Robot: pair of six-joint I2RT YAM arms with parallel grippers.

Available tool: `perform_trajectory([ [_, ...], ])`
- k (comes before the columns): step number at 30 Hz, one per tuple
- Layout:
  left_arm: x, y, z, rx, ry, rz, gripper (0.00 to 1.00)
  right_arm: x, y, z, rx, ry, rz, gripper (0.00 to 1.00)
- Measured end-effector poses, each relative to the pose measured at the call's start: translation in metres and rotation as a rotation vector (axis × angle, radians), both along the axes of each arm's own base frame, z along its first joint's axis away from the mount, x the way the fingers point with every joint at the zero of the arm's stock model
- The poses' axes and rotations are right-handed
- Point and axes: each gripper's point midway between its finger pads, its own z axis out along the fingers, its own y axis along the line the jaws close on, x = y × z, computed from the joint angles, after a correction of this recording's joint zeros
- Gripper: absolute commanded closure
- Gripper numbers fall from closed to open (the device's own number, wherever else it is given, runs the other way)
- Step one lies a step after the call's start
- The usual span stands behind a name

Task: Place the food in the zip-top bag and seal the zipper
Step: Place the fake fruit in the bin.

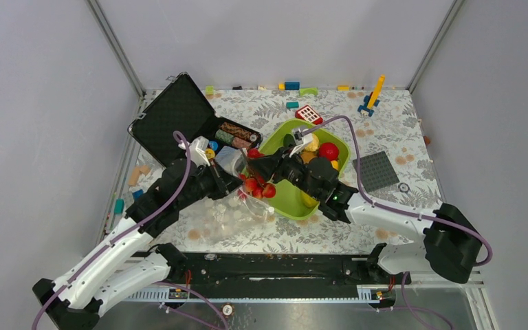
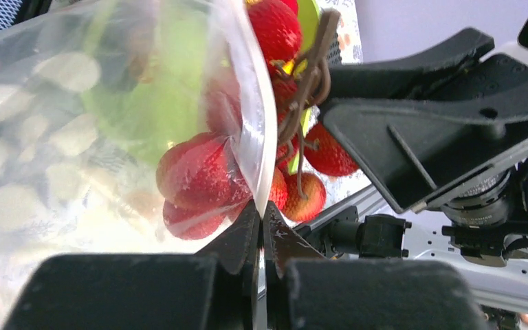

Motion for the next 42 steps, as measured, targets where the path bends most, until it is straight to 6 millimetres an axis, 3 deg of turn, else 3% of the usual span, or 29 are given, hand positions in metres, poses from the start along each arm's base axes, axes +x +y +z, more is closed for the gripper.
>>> perform_trajectory([
  [6, 0.006, 0.006, 0.003, -0.006, -0.019, 0.050, 1.00, -0.026, 0.006, 0.000, -0.023, 0.007, 0.136, 1.00],
  [12, 0.011, 0.004, -0.004, 0.003, -0.015, 0.060, 1.00, -0.043, 0.011, -0.013, -0.065, 0.040, 0.236, 1.00],
  [23, 0.015, 0.003, -0.008, 0.004, -0.015, 0.068, 1.00, -0.041, 0.005, -0.038, -0.213, 0.107, 0.219, 1.00],
  [31, 0.019, 0.009, -0.011, 0.029, -0.020, 0.104, 1.00, -0.054, 0.008, -0.047, -0.253, 0.088, 0.307, 1.00],
  [42, 0.014, 0.019, -0.008, 0.069, -0.057, 0.095, 1.00, -0.046, 0.005, -0.097, -0.401, 0.166, 0.280, 1.00],
])
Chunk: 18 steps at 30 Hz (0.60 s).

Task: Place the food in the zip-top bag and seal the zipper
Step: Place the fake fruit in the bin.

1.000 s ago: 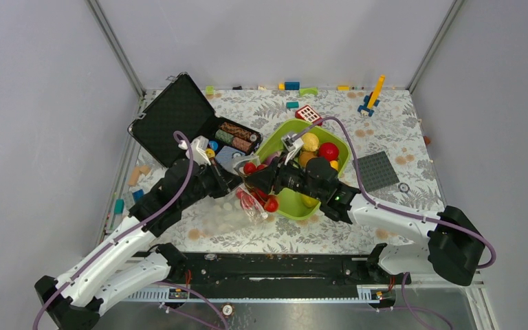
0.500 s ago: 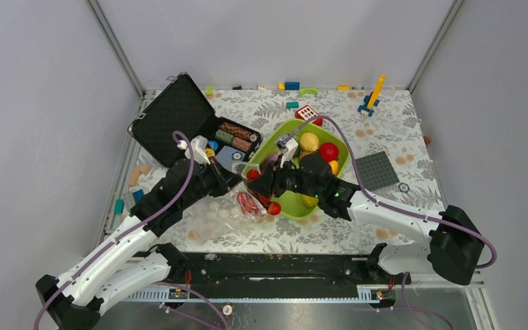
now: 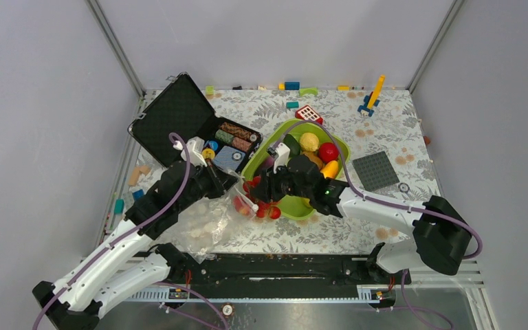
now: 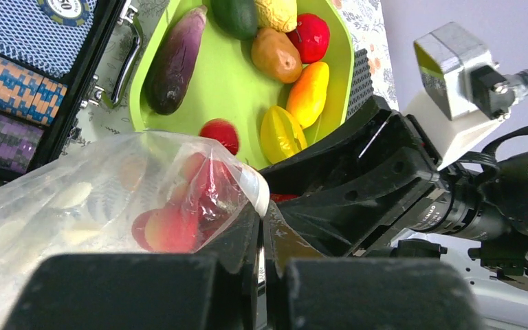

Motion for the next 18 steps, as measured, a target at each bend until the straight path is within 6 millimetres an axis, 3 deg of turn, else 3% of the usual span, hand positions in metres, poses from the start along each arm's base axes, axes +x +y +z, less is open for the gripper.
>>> perform_trajectory([
  [11, 0.003, -0.018, -0.010, 0.032, 0.023, -0.086, 1.00, 0.000, -0.001, 0.000, -0.021, -0.037, 0.022, 1.00],
  [14, 0.003, -0.021, -0.011, 0.031, 0.027, -0.103, 1.00, 0.007, -0.007, 0.025, -0.008, -0.096, -0.017, 1.00],
  [18, 0.003, -0.023, -0.006, 0.019, 0.008, -0.113, 1.00, 0.022, -0.025, 0.088, 0.067, -0.224, -0.140, 1.00],
])
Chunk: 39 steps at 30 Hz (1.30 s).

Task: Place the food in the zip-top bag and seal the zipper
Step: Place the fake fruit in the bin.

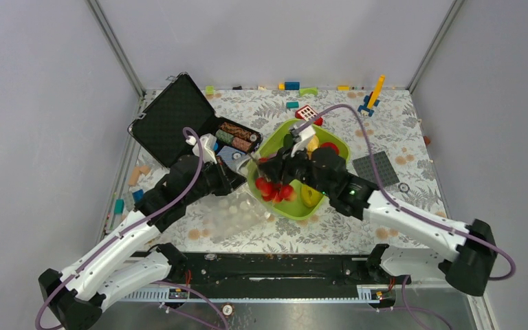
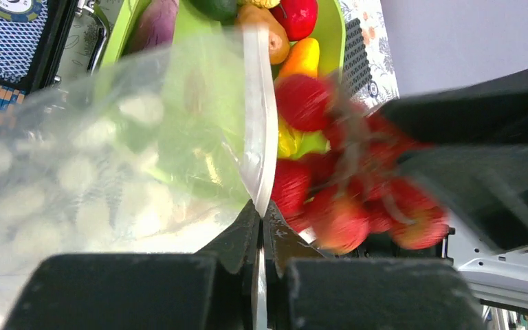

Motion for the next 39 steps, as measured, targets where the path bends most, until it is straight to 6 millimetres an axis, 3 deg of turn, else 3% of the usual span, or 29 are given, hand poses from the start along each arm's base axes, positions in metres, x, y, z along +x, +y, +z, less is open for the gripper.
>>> perform_trajectory([
  [4, -0.001, 0.000, 0.005, -0.011, -0.016, -0.005, 1.00, 0.016, -0.030, 0.050, 0.076, -0.087, -0.170, 1.00],
  [6, -0.002, -0.001, 0.006, -0.016, -0.022, -0.015, 1.00, 0.027, -0.047, 0.061, 0.088, -0.102, -0.266, 1.00],
  [8, -0.003, -0.002, 0.007, -0.018, -0.027, -0.027, 1.00, 0.036, -0.059, 0.058, 0.079, -0.092, -0.339, 1.00],
  [16, -0.007, -0.005, 0.006, -0.015, -0.026, -0.062, 1.00, 0.069, -0.095, 0.002, 0.001, 0.101, -0.547, 1.00],
  [18, -0.007, -0.005, 0.005, -0.012, -0.027, -0.065, 1.00, 0.073, -0.100, -0.022, -0.013, 0.172, -0.587, 1.00],
  [24, -0.008, -0.004, -0.003, 0.005, -0.018, -0.068, 1.00, 0.069, -0.131, -0.119, -0.152, 0.395, -0.719, 0.95],
  [28, -0.008, -0.004, -0.004, 0.009, -0.021, -0.070, 1.00, 0.064, -0.142, -0.137, -0.187, 0.447, -0.758, 0.69],
  [34, -0.008, -0.003, -0.004, 0.019, -0.030, -0.075, 1.00, 0.065, -0.155, -0.131, -0.293, 0.358, -0.693, 0.04],
  [39, -0.008, -0.003, -0.005, 0.030, -0.040, -0.083, 1.00, 0.065, -0.163, -0.104, -0.534, 0.182, -0.505, 0.00],
])
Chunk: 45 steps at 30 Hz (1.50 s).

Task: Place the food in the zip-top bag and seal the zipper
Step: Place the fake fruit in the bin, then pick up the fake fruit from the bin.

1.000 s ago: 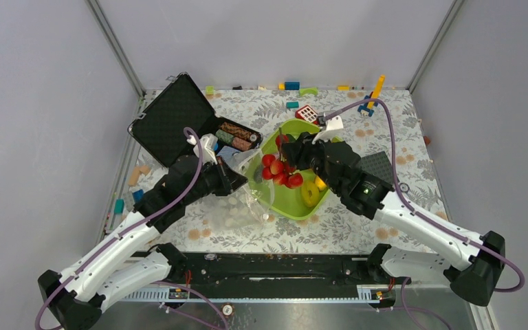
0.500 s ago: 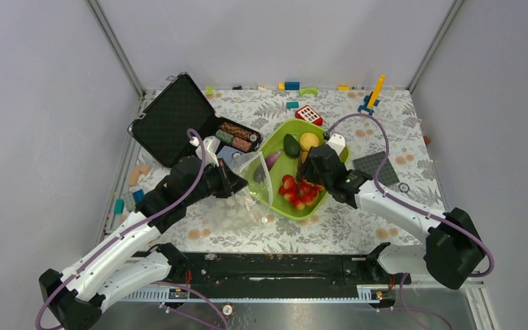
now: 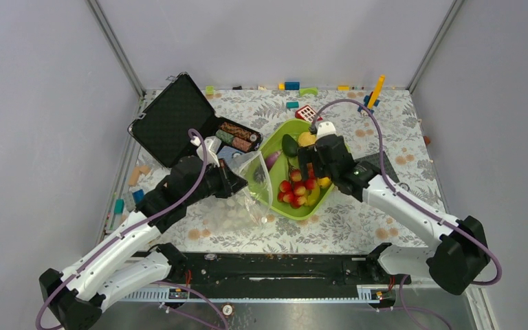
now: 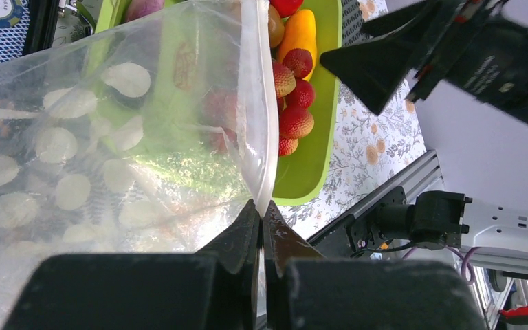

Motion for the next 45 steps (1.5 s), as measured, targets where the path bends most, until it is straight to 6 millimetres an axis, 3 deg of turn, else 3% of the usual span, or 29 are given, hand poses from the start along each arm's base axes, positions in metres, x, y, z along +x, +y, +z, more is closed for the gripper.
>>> perform_trajectory([
  [5, 0.001, -0.001, -0.005, 0.021, 0.003, -0.009, 1.00, 0.018, 0.008, 0.035, -0.176, -0.079, 0.219, 0.00],
  [10, 0.000, -0.001, -0.007, 0.034, 0.000, -0.025, 1.00, 0.043, 0.030, 0.035, -0.313, -0.026, 0.445, 0.02],
  [14, -0.003, 0.003, -0.011, 0.052, 0.010, -0.021, 1.00, 0.063, 0.050, 0.016, -0.300, 0.062, 0.568, 0.03],
  [21, -0.006, 0.010, 0.000, 0.038, -0.028, -0.005, 1.00, 0.067, 0.078, -0.024, -0.226, 0.249, 0.668, 0.12],
  [30, -0.005, 0.013, 0.002, 0.043, -0.043, 0.005, 1.00, 0.060, 0.080, -0.070, -0.186, 0.429, 0.557, 0.26],
  [41, -0.004, 0.014, 0.001, 0.046, -0.045, 0.012, 1.00, 0.060, 0.081, -0.096, -0.165, 0.516, 0.460, 0.38],
  [44, -0.004, 0.014, 0.001, 0.046, -0.044, 0.012, 1.00, 0.059, 0.081, -0.099, -0.158, 0.527, 0.442, 0.49],
  [45, -0.004, 0.014, 0.001, 0.046, -0.044, 0.012, 1.00, 0.059, 0.081, -0.099, -0.156, 0.528, 0.439, 0.57],
])
